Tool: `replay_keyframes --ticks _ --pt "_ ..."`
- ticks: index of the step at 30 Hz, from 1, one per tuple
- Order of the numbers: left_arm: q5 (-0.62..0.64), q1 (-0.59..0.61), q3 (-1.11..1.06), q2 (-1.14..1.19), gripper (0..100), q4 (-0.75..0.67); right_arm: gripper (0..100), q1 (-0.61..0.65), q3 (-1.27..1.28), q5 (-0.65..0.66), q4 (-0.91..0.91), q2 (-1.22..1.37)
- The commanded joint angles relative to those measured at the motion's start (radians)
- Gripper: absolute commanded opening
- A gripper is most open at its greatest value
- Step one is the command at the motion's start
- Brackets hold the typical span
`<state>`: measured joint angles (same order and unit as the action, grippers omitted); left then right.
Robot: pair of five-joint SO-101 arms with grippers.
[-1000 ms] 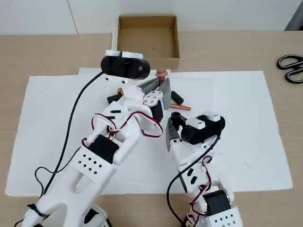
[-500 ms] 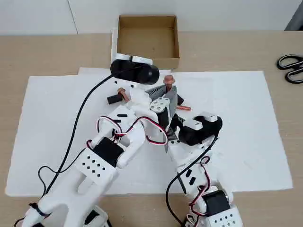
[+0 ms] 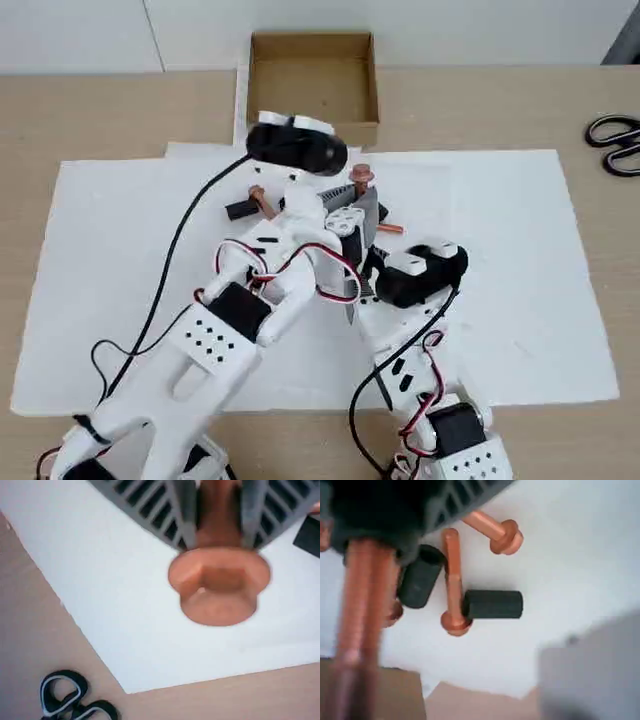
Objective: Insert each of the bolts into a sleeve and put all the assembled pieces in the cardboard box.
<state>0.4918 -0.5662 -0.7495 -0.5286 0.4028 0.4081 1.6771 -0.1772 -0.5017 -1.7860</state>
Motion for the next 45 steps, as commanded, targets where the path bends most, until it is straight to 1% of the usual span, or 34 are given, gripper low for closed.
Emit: replay_keyframes --ticks 1,9,15,23,30,37,41,45 --pt "-0.009 -0.003 0.067 0.011 1 0.003 0.4 0.008 0.006 -0.009 0.021 -0.027" --pt "-0.009 -0.003 0.061 0.018 1 0.017 0.4 0.008 0.006 -0.009 0.022 -0.028" --pt "-0.006 -0.003 0.085 0.015 1 0.117 0.4 0.008 0.006 -0.009 0.025 -0.028" --pt "-0.006 -0.003 0.082 0.014 1 0.123 0.4 0.004 0.006 -0.009 0.027 -0.028" --pt "-0.006 -0.005 0.085 0.014 1 0.196 0.4 0.004 0.006 -0.009 0.027 -0.028" --pt "-0.006 -0.014 0.085 0.014 1 0.203 0.4 0.004 0.006 -0.009 0.027 -0.028" --pt "-0.006 -0.046 0.105 0.014 1 0.270 0.4 0.004 0.006 -0.009 0.027 -0.028" --pt "-0.006 -0.043 0.143 0.014 1 0.322 0.4 0.002 0.006 -0.009 0.027 -0.028"
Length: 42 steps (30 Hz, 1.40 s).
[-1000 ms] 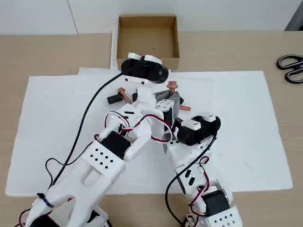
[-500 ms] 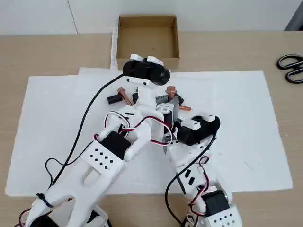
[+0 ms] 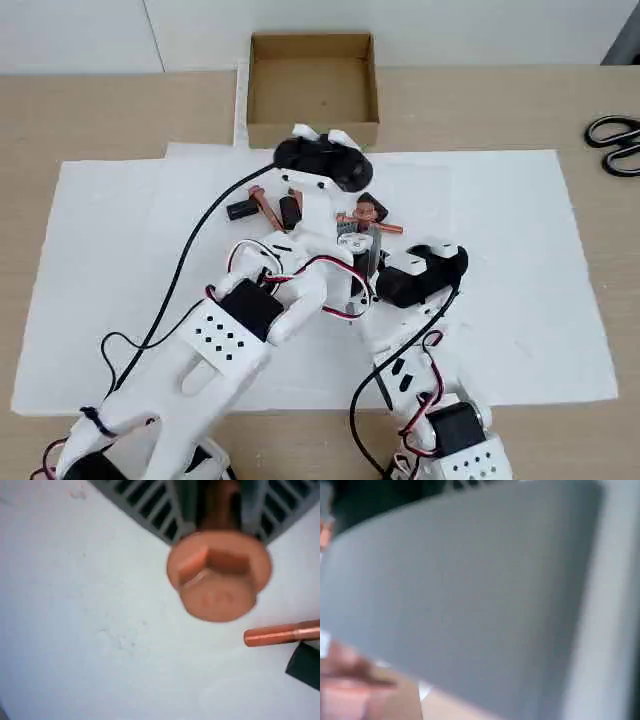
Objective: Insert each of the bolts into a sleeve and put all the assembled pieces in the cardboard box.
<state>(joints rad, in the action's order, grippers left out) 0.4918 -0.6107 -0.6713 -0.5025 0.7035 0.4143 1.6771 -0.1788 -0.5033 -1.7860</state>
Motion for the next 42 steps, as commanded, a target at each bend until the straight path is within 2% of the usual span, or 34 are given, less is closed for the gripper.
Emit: replay_keyframes --ticks 1,8,14,22,27,31,35,39,42 --pt "-0.006 0.003 0.065 -0.012 1 0.023 0.4 -0.004 0.006 -0.008 0.028 -0.028" --pt "-0.008 0.003 0.058 -0.012 2 0.032 0.4 -0.004 0.006 -0.008 0.028 -0.028" --pt "-0.005 0.002 0.065 -0.012 21 0.094 0.4 -0.004 0.006 -0.008 0.028 -0.028" --pt "-0.008 0.043 0.099 -0.012 22 0.114 0.4 -0.004 0.006 -0.008 0.028 -0.028" --pt "-0.008 0.189 0.104 -0.012 22 0.117 0.4 -0.004 0.006 -0.008 0.022 -0.028" --pt "-0.009 0.325 0.122 -0.012 22 0.181 0.4 -0.005 0.006 -0.008 0.021 -0.028" --pt "-0.009 0.565 0.165 -0.011 22 0.242 0.4 -0.036 0.006 -0.008 0.018 -0.024" --pt "-0.014 0.781 0.194 -0.006 22 0.331 0.4 -0.074 -0.064 -0.008 -0.059 -0.018" --pt "-0.157 0.881 0.203 0.000 22 0.422 0.3 -0.081 -0.153 0.006 -0.074 -0.015"
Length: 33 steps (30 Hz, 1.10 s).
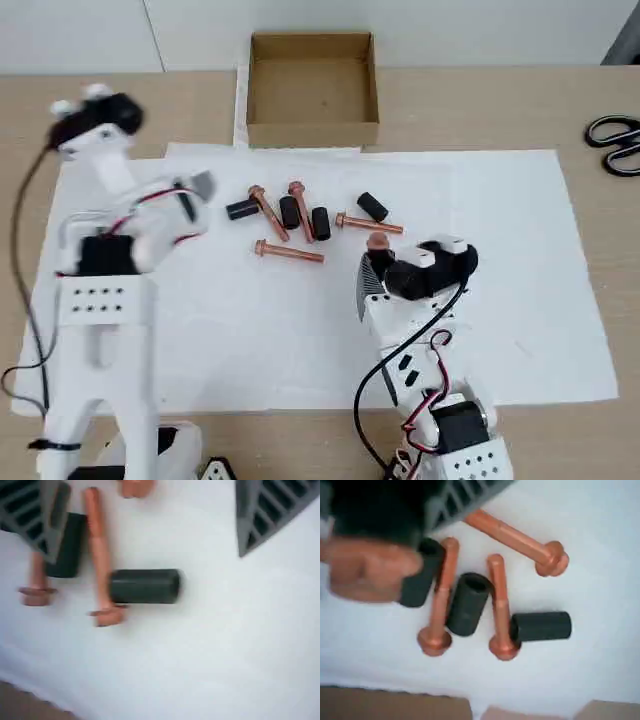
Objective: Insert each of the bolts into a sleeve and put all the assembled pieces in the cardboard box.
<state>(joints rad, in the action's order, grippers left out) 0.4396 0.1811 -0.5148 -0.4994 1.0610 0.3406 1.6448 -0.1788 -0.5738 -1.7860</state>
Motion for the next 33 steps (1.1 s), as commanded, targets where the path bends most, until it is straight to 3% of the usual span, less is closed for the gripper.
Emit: replay_keyframes --ticks 1,5,17,24,33 --pt "-0.152 0.107 0.050 -0.003 22 0.091 0.3 -0.007 -0.158 0.037 -0.007 -0.013" --pt "-0.265 0.163 0.050 -0.006 22 0.161 0.3 -0.012 -0.331 0.150 -0.007 0.102" --pt "-0.322 0.324 0.048 -0.012 22 0.295 0.3 -0.111 -1.145 0.155 -0.005 1.053" --pt "-0.399 0.334 0.050 -0.014 22 0.379 0.3 -0.120 -1.557 0.157 -0.007 1.555" --pt "-0.396 0.334 0.045 -0.014 22 0.387 0.3 -0.114 -2.070 0.157 -0.008 2.106"
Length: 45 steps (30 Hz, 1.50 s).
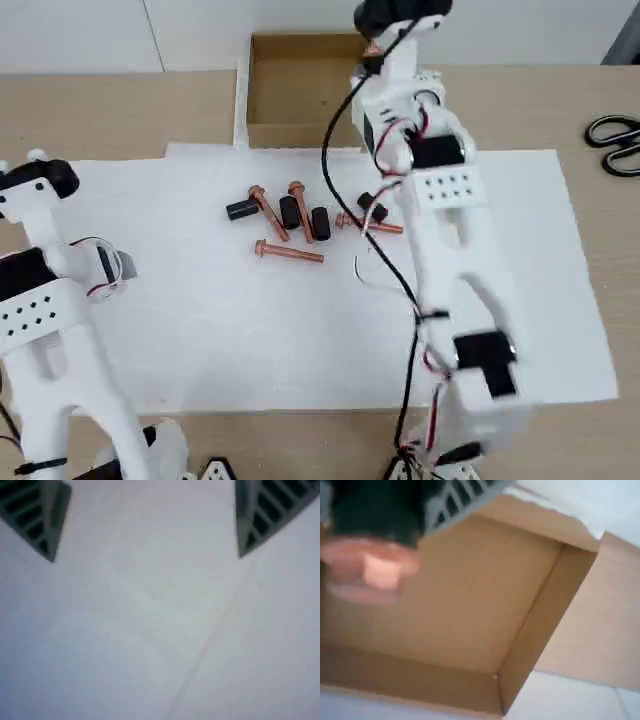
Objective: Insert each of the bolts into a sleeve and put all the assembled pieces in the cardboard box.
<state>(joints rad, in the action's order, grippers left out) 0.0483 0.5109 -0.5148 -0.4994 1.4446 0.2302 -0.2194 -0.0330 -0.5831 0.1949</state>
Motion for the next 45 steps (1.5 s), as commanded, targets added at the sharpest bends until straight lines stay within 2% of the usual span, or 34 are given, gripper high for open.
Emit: replay_keyframes --ticks 1,10,21,27,32,35,45 --pt "-0.005 0.005 0.045 -0.014 22 0.003 0.3 0.002 -0.259 0.011 -0.001 0.183" --pt "-0.003 0.003 0.044 -0.014 22 0.003 0.3 0.027 -0.690 0.012 -0.004 0.601" --pt "-0.003 0.002 0.042 -0.012 22 0.003 0.4 0.024 -0.951 0.012 -0.004 0.900" --pt "-0.003 0.000 0.041 -0.012 22 0.003 2.5 0.027 -1.045 0.012 -0.004 0.967" --pt "-0.003 0.000 0.024 -0.012 22 0.000 15.4 0.028 -1.063 0.012 -0.005 0.972" --pt "-0.003 0.000 0.022 -0.012 22 0.000 19.6 0.028 -1.065 0.012 -0.005 0.969" --pt "-0.003 -0.002 0.022 -0.012 22 -0.002 21.1 0.024 -1.089 0.012 -0.007 0.967"
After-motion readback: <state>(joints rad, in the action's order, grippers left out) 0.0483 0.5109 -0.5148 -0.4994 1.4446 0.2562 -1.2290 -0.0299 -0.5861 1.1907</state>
